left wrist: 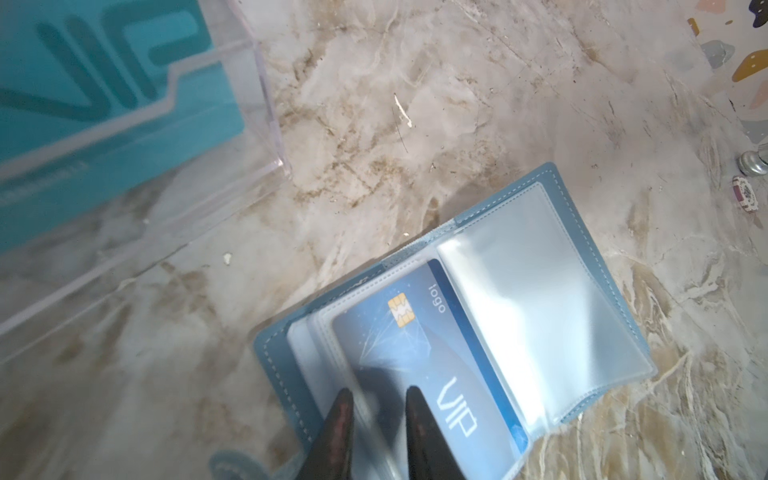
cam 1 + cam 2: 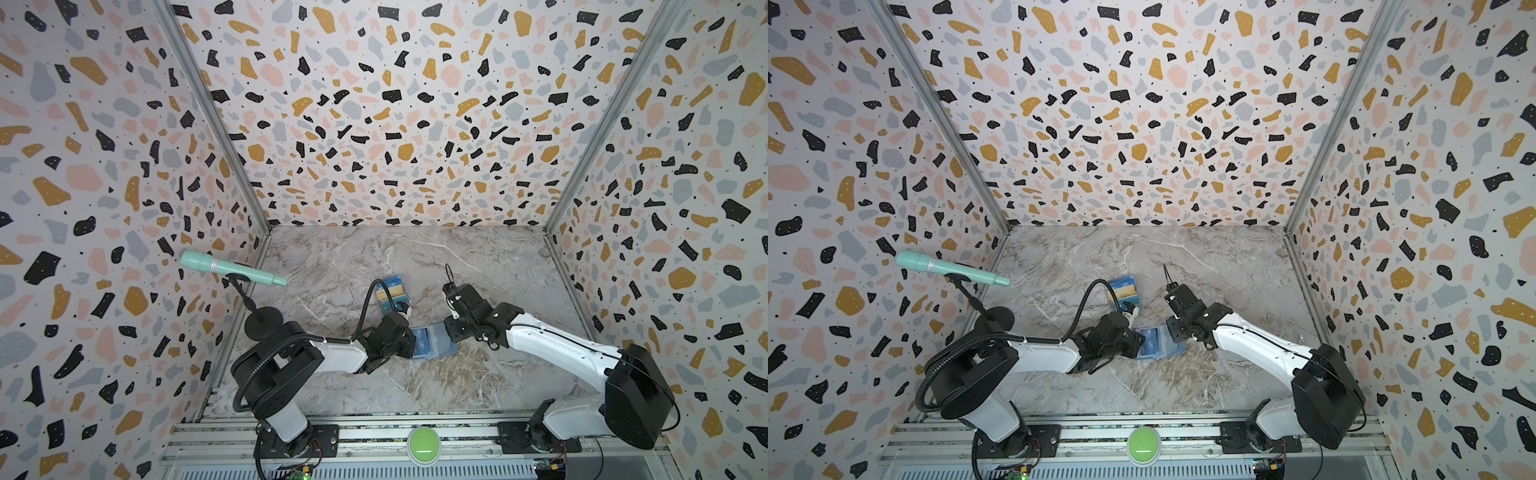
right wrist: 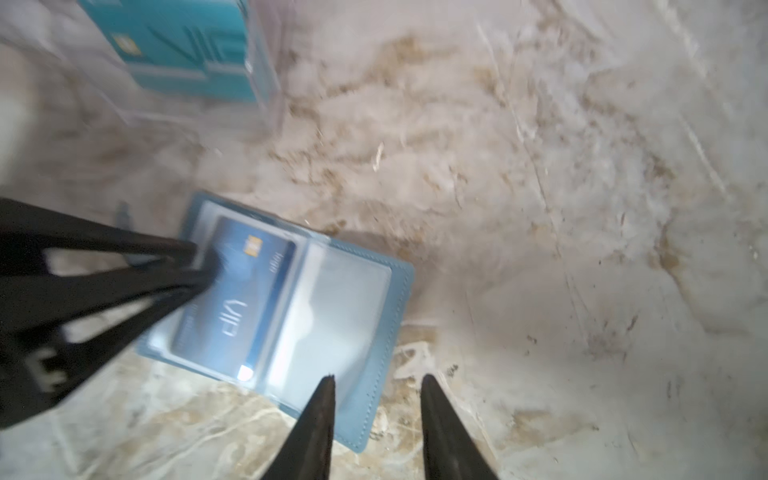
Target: Take the credit cards out of the card holder
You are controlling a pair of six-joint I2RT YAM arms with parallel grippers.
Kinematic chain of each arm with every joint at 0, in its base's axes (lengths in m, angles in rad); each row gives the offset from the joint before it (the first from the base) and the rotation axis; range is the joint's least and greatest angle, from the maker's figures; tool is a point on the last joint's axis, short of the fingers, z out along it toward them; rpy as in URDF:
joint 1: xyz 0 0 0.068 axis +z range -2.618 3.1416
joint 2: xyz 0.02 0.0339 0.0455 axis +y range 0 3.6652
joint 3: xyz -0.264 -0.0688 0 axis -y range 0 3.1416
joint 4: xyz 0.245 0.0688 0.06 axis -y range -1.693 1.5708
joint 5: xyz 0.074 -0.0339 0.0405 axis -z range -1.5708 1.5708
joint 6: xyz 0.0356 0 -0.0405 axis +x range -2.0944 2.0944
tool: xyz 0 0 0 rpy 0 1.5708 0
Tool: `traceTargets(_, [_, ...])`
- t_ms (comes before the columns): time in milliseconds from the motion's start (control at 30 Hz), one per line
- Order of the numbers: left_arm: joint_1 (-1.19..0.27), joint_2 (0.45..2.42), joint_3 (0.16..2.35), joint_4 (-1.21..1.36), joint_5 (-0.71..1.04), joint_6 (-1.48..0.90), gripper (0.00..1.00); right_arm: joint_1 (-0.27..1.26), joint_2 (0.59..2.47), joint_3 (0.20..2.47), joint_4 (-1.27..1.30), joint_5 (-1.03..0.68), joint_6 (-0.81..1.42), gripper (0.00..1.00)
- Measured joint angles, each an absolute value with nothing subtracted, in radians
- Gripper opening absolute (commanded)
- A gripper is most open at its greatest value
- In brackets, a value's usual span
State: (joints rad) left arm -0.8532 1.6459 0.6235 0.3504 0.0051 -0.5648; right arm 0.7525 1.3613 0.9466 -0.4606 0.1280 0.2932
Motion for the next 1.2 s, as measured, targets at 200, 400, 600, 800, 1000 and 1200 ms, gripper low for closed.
traceTargets(200, [-0.853,1.645,0.613,0.368,0.005,-0.565,0.25,0.741,1.357,0.971,-0.363,-0.103,0.294,0.37])
traceTargets(400, [-0.853,1.626,0.587,0.381,0.001,-0.566,0.21,0.682,1.417,0.85,-0.222,-0.354,0.34,0.37])
traceTargets(600, [-0.853,1.622,0.579,0.386,0.011,-0.567,0.18,0.609,1.467,0.768,-0.155,-0.504,0.373,0.35])
traceTargets(800, [-0.853,1.622,0.579,0.386,0.019,-0.569,0.16,0.586,1.534,0.767,-0.115,-0.574,0.376,0.33])
traceTargets(1000, [-0.853,1.622,0.577,0.388,0.02,-0.569,0.16,0.582,1.606,0.768,-0.096,-0.61,0.376,0.32])
traceTargets(1200, [-0.853,1.622,0.573,0.396,0.02,-0.569,0.15,0.567,1.649,0.768,-0.094,-0.616,0.376,0.32])
